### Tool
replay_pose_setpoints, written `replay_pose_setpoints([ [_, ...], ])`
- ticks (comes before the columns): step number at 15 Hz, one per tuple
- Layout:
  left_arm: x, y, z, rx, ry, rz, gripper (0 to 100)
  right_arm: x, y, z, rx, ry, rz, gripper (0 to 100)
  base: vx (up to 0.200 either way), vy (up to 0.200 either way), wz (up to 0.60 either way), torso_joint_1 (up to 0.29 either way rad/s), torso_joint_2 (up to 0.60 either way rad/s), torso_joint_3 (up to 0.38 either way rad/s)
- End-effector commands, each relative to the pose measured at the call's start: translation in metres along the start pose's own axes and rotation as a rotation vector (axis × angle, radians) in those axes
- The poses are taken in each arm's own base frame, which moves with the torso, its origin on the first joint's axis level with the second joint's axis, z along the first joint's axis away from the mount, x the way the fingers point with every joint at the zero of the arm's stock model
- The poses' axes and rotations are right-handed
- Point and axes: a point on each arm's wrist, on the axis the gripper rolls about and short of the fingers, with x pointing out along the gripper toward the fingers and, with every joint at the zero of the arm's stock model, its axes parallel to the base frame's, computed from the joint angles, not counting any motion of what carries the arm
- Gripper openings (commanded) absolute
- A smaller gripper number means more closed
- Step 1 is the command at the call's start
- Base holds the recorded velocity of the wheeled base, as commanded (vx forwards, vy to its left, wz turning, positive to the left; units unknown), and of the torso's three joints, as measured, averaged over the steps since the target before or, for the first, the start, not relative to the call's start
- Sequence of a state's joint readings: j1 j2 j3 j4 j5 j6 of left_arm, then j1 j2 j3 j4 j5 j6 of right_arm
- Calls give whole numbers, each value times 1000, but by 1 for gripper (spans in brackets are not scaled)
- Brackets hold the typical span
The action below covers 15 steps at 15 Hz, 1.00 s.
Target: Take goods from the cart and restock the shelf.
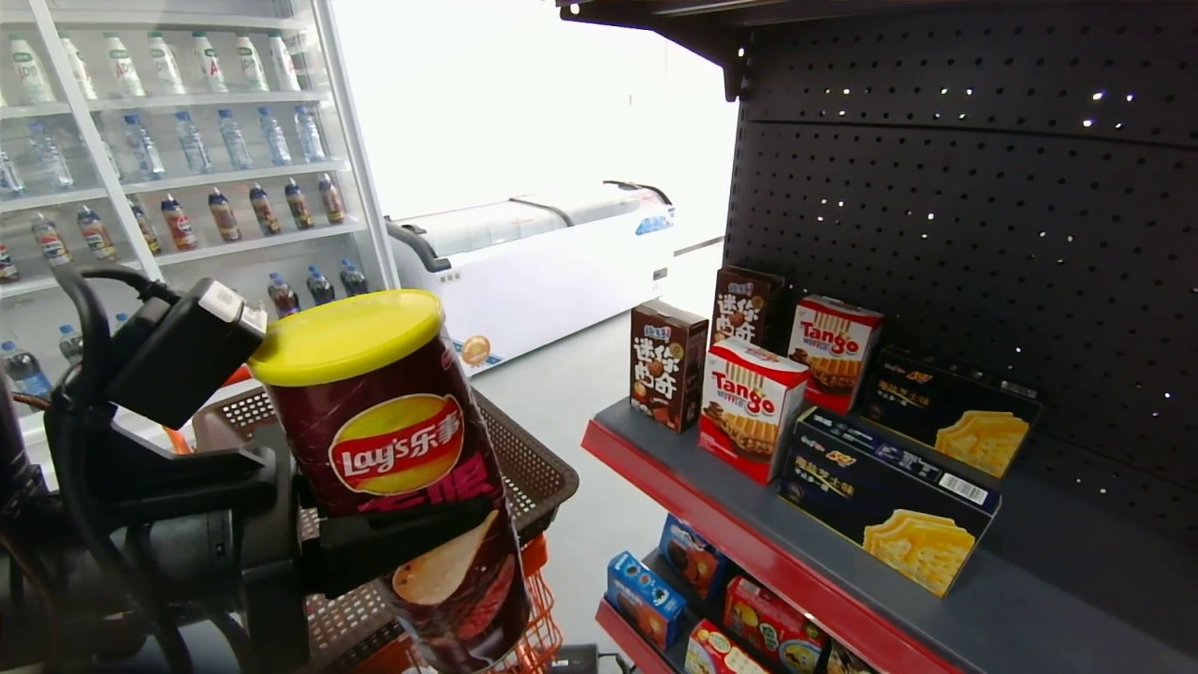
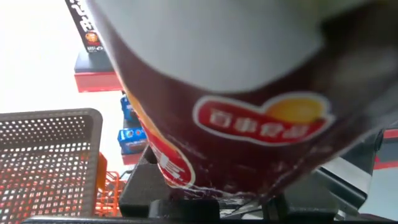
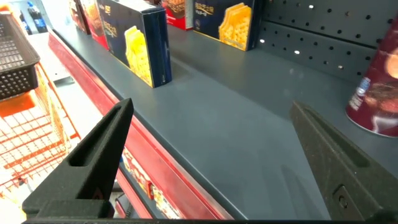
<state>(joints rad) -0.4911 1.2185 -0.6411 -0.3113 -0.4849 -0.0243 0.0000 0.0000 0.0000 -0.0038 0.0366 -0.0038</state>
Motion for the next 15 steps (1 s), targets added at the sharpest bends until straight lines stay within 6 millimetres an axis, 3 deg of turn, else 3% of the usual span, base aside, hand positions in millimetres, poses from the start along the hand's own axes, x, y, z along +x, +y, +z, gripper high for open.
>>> replay_pose_setpoints([
  [1,0,0,0,1,-2,-1,0,0,0,0,-1,-1,0,100,0,0,-600,-2,-2,12],
  [15,0,0,0,-1,0,-26,0,0,0,0,-1,-1,0,100,0,0,-600,4,2,3],
])
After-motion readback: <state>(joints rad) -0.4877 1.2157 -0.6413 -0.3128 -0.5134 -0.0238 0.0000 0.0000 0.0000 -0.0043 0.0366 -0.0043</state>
